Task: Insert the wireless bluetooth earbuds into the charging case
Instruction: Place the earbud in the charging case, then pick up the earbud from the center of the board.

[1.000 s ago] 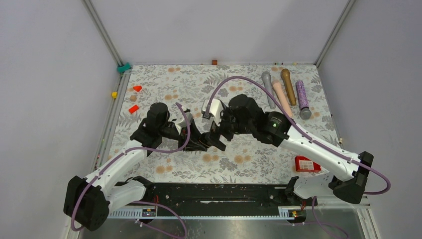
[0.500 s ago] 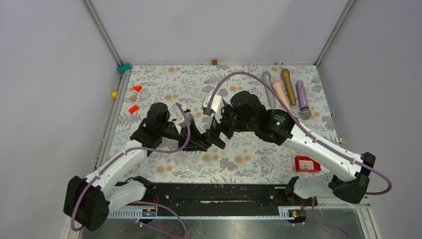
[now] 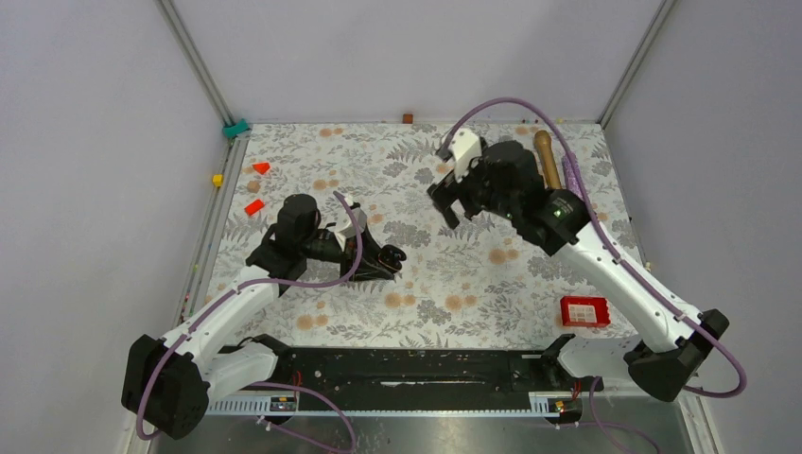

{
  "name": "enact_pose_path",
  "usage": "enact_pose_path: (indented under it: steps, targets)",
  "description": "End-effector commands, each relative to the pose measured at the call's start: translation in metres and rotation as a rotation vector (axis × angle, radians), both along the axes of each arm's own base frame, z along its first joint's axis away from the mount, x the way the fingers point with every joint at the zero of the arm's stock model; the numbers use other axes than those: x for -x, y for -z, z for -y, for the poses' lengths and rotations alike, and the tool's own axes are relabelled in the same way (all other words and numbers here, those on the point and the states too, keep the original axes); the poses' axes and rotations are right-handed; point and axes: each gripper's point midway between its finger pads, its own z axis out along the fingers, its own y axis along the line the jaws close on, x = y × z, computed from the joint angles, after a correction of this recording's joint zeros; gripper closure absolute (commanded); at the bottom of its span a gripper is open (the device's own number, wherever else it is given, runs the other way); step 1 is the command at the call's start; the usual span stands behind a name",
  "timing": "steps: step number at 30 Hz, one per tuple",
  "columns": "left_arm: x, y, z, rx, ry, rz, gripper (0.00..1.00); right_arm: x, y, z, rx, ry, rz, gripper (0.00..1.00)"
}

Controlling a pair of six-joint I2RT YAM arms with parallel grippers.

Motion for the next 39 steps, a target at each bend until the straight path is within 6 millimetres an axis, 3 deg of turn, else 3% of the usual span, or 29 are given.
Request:
enact_pose_path:
  steps: [1, 8, 12, 17, 27, 39]
  targets:
    - [-0.01, -0.014, 0.001, 0.028, -0.033, 0.075, 1.0, -0.044, 0.016, 0.029, 0.01, 0.143, -0.034, 0.02]
    - [-0.009, -0.014, 0.001, 0.032, -0.03, 0.079, 1.0, -0.093, 0.069, 0.046, 0.125, 0.184, -0.197, 0.04]
    - [-0.009, -0.013, 0.001, 0.034, -0.026, 0.077, 1.0, -0.12, 0.108, 0.049, 0.111, 0.226, -0.424, 0.05]
    - [-0.009, -0.013, 0.001, 0.035, -0.026, 0.08, 1.0, -0.14, 0.149, 0.047, 0.029, 0.287, -0.709, 0.06]
    - [-0.009, -0.012, 0.001, 0.035, -0.024, 0.079, 1.0, -0.145, 0.218, 0.045, 0.045, 0.373, -0.907, 0.08]
    - [-0.008, -0.013, 0.002, 0.035, -0.022, 0.068, 1.0, -0.144, 0.262, 0.057, 0.005, 0.518, -1.076, 0.07]
